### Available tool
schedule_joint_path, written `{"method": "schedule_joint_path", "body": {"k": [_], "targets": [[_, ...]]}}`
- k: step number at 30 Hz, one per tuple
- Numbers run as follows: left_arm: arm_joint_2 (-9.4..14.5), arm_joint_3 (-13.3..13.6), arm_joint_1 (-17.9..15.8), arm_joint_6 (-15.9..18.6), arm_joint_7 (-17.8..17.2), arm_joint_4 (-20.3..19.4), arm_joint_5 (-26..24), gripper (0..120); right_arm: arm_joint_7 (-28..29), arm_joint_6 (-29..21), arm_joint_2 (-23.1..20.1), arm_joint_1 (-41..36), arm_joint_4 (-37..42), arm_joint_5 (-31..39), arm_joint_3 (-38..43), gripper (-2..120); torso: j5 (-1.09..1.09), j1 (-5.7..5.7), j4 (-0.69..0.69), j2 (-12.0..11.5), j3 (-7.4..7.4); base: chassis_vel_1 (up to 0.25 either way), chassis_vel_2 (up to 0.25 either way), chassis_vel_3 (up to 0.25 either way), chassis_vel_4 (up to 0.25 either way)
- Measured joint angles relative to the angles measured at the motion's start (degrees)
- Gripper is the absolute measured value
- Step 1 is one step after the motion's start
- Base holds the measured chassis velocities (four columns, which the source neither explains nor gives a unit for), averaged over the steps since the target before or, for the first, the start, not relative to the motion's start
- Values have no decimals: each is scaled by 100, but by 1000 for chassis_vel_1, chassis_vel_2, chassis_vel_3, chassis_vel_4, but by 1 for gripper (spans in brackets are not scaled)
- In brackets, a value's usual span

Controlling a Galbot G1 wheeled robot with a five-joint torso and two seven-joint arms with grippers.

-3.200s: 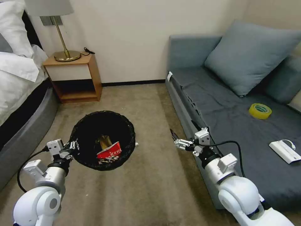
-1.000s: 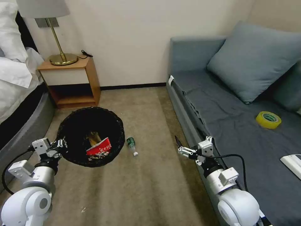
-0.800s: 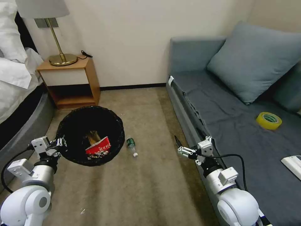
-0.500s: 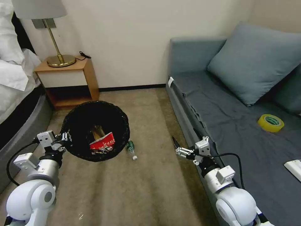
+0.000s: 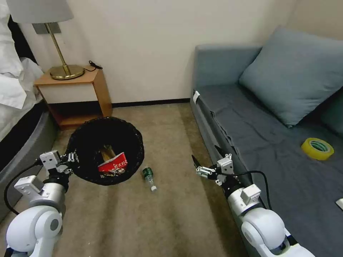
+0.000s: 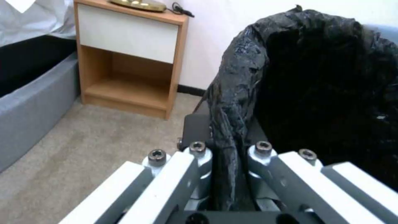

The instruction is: Pick up the trash bin, then pick up the garbage on the floor and place it into the trash bin.

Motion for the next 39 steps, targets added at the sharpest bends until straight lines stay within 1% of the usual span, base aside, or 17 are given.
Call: {"method": "schedule_joint_path", "body": {"k": [11, 15, 16, 19, 21, 23, 25, 26, 28, 30, 31, 34, 35, 36, 37, 38, 39], "targets": [[-127, -89, 97, 0, 24, 7, 116, 5, 38, -4, -148, 450, -332, 124, -640, 100, -1, 0, 1, 0, 0, -111, 104, 105, -108], [-163, -173, 131, 2, 99, -5, 158, 5, 100, 7, -311, 1028, -761, 307, -1421, 100, 0, 0, 0, 0, 0, -84, 78, 75, -72], [-163, -173, 131, 2, 99, -5, 158, 5, 100, 7, -311, 1028, -761, 307, -1421, 100, 0, 0, 0, 0, 0, -79, 64, 51, -39], [-165, -259, 139, 27, 126, -39, 162, 5, 200, -10, -441, 1724, -1174, 743, -2202, 100, 0, 0, 2, 0, 0, -12, 10, 17, -9], [-164, -273, 139, 28, 130, -44, 163, 5, 222, -15, -456, 1848, -1255, 846, -2357, 100, -2, 0, 2, 0, 0, 0, 0, 0, 0], [-152, -323, 146, 33, 151, -65, 163, 5, 324, -72, -481, 2326, -1551, 1115, -2972, 100, 1, 0, -1, 0, 0, 0, 0, 0, 0], [-144, -352, 163, 34, 184, -103, 173, 5, 453, -147, -437, 3033, -1906, 1361, -3678, 100, -3, -1, 2, 0, 0, 0, 0, 0, 0], [-144, -352, 163, 34, 184, -103, 173, 5, 453, -147, -437, 3033, -1906, 1361, -3678, 100, -3, -1, 2, 0, 0, 0, 0, 0, 0], [-144, -358, 198, 34, 220, -135, 183, 5, 551, -259, -324, 3610, -2206, 1602, -4258, 100, 1, 0, 1, 0, 1, 0, 0, 0, 0], [-144, -399, 226, 24, 266, -140, 187, 5, 602, -421, -123, 4212, -2574, 1911, -4856, 100, -5, 0, 1, 0, 1, 0, 0, 0, 0], [-144, -399, 226, 24, 266, -140, 187, 5, 602, -421, -123, 4212, -2574, 1911, -4856, 100, -5, 0, 1, 0, 1, 0, 0, 0, 0], [-112, -516, 233, 0, 319, -91, 139, 5, 626, -864, 291, 4871, -3191, 2592, -5528, 100, -1, -1, 1, 0, 0, 0, 0, 0, 0], [-88, -559, 232, -10, 346, -50, 115, 5, 548, -1075, 490, 5085, -3441, 2890, -5689, 100, -2, -1, 2, 0, 0, 0, 0, 0, 0], [-88, -559, 232, -10, 346, -50, 115, 5, 548, -1075, 490, 5085, -3441, 2890, -5689, 100, -2, -1, 2, 0, 0, 0, 0, 0, 0], [-63, -594, 230, -23, 371, -11, 94, 5, 339, -1311, 645, 5270, -3682, 3131, -5813, 100, 0, 0, 2, 0, 1, 0, 0, 0, 0], [-52, -605, 227, -27, 378, 6, 88, 5, 295, -1361, 686, 5325, -3751, 3180, -5846, 100, 0, 0, 2, 0, 1, 0, 0, 0, 0], [-22, -634, 208, -48, 398, 52, 75, 5, 153, -1564, 907, 5541, -4060, 3451, -5940, 100, -4, 0, 2, 0, 1, 0, 0, 0, 0]]}}
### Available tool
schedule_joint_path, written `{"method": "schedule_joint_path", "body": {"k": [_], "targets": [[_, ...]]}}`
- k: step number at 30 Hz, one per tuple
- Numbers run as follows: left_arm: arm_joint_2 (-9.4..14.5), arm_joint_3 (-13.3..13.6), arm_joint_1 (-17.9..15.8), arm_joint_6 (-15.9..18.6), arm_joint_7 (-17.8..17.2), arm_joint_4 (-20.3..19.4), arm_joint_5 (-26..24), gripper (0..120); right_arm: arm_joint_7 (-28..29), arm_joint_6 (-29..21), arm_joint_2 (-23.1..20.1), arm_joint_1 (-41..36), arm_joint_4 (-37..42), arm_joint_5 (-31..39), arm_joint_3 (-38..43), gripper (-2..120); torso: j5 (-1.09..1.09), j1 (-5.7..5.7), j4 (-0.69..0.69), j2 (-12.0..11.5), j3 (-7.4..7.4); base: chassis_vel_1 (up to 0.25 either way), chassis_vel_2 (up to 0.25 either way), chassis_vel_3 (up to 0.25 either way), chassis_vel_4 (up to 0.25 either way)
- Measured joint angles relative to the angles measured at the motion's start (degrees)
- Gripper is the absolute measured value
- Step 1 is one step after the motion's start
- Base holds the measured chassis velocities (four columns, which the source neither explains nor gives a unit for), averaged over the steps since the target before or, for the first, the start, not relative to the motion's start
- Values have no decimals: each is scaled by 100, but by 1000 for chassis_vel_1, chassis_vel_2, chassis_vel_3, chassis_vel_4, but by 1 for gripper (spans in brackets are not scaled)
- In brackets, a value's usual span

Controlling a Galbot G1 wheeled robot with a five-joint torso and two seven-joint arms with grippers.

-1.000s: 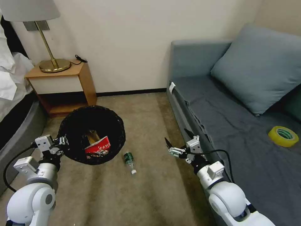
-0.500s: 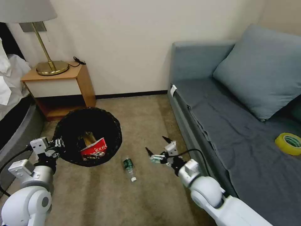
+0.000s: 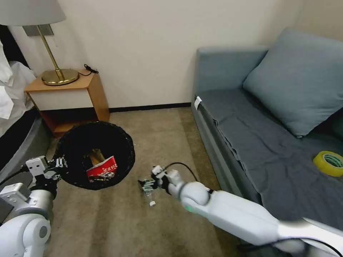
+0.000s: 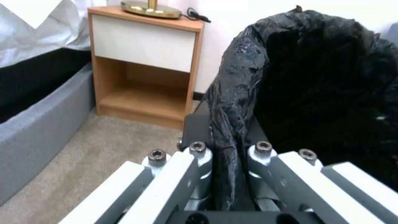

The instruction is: Pick up the trash bin, then pick up the garbage on the floor and place it into the trash bin.

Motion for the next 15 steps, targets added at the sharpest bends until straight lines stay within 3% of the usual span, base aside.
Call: {"method": "schedule_joint_path", "body": {"k": [7, 9, 11, 13, 15], "targets": [[71, 41, -94, -45, 99, 112, -17, 5, 122, -1136, 603, 304, -928, 941, 103, 100, 2, 0, -1, 0, 0, 0, 0, 0, 0], [112, 98, -133, -103, 216, 126, 11, 5, 315, -1673, 827, 344, -1382, 1277, 291, 100, 3, 0, -1, 0, 0, 0, 0, 0, 0], [115, 110, -141, -121, 248, 126, 22, 5, 367, -1742, 864, 348, -1449, 1338, 320, 100, 2, 0, -2, 0, 0, 0, 0, 0, 0], [120, 230, -192, -185, 379, 12, 119, 5, 743, -2223, 1130, 339, -1923, 1695, 541, 100, 3, 0, -1, 0, 0, 0, 0, 0, 0], [81, 363, -235, -185, 385, -113, 156, 5, 880, -2322, 1312, 304, -2245, 1811, 652, 100, 4, 0, -2, 0, 0, 0, 0, 0, 0]]}}
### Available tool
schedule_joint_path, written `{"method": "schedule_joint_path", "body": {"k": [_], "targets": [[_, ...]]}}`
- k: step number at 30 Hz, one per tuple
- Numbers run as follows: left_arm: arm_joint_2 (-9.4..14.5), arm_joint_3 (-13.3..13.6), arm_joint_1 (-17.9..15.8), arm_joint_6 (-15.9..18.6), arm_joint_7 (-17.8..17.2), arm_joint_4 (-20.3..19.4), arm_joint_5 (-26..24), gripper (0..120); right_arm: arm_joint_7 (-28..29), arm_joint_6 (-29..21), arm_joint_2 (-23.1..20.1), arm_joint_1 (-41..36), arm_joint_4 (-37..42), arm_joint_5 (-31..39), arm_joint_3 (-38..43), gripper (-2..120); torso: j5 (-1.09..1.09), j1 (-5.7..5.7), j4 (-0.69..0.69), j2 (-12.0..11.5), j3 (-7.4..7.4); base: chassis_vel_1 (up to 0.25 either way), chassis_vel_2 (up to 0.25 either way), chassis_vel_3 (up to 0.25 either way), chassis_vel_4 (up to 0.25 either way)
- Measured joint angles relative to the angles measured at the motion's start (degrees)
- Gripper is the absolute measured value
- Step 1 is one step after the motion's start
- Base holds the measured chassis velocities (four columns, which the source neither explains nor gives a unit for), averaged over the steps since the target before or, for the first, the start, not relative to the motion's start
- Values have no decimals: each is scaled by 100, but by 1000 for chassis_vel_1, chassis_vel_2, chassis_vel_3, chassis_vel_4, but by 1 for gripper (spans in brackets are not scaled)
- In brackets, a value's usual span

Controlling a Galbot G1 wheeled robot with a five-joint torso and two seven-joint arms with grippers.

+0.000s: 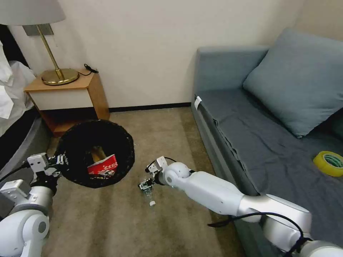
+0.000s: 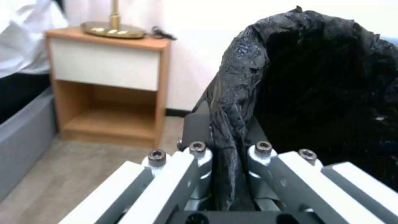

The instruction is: Pick up the trash bin, then pick up the garbage on the floor and place it into the trash bin.

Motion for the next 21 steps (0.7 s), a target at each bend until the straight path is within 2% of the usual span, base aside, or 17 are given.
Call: {"method": "schedule_joint_path", "body": {"k": [6, 10, 16, 21], "targets": [[-97, 261, -4, -1, 5, -158, 153, 5, 47, -13, 297, -117, -365, 25, 120, 100, 0, 0, 0, 0, 0, 0, 0, 0, 0], [-204, 456, 27, -33, 33, -270, 246, 5, -90, 36, 657, -226, -826, -438, 166, 100, 0, 0, 1, 0, 0, 0, 0, 0, 0], [-209, 460, 49, -49, 49, -316, 247, 5, -422, 310, 973, -227, -1423, -998, 98, 100, 0, 0, 2, 0, 0, 0, 0, 0, 0], [-135, 367, 66, -57, 56, -321, 188, 5, -593, 508, 1011, -176, -1823, -1282, 78, 100, 0, 0, 0, 0, 0, 0, 0, 0, 0]]}}
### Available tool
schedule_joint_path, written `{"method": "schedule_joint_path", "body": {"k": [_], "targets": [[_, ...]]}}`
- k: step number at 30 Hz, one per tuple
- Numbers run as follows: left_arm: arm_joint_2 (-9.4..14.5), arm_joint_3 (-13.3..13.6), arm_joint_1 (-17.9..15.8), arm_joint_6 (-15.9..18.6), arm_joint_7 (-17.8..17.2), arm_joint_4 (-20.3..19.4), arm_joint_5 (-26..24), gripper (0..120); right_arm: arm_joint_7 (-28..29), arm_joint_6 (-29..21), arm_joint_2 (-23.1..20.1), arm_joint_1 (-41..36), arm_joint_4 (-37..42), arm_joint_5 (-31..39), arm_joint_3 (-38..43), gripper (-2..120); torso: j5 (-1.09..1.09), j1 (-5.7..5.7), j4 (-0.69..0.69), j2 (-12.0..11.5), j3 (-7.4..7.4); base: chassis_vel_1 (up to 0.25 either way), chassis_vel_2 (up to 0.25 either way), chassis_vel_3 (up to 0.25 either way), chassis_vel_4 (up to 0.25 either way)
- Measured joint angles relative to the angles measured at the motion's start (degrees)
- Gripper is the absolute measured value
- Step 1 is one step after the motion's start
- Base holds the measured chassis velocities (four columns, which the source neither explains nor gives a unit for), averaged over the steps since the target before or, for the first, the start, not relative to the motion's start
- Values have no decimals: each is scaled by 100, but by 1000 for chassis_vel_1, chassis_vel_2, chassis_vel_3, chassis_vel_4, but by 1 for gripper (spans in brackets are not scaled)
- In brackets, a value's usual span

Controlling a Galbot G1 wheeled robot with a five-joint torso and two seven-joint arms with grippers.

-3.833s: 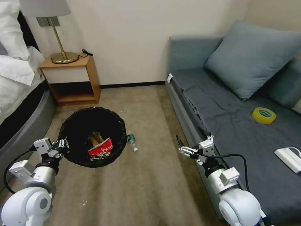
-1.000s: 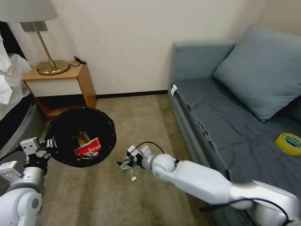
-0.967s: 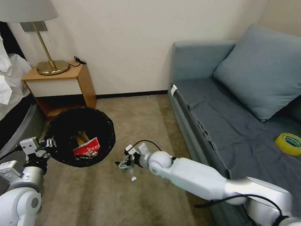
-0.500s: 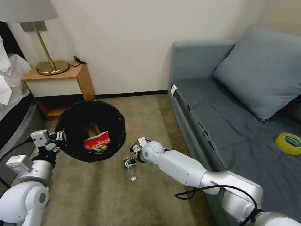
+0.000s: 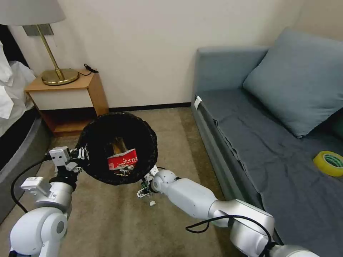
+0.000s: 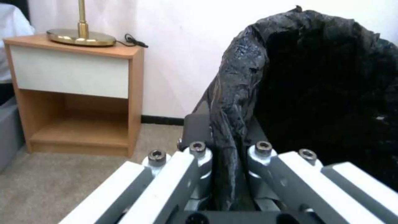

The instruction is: Pick up the trash bin, then pick up the garbage on the floor and place it into the trash bin.

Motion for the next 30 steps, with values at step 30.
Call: {"method": "schedule_joint_path", "body": {"k": [30], "targets": [[-15, -113, 55, -36, 21, 89, -32, 5, -845, 702, -32, -137, -1025, -965, -6, 85, -2, -1, -2, 2, -2, 0, 0, 0, 0]]}}
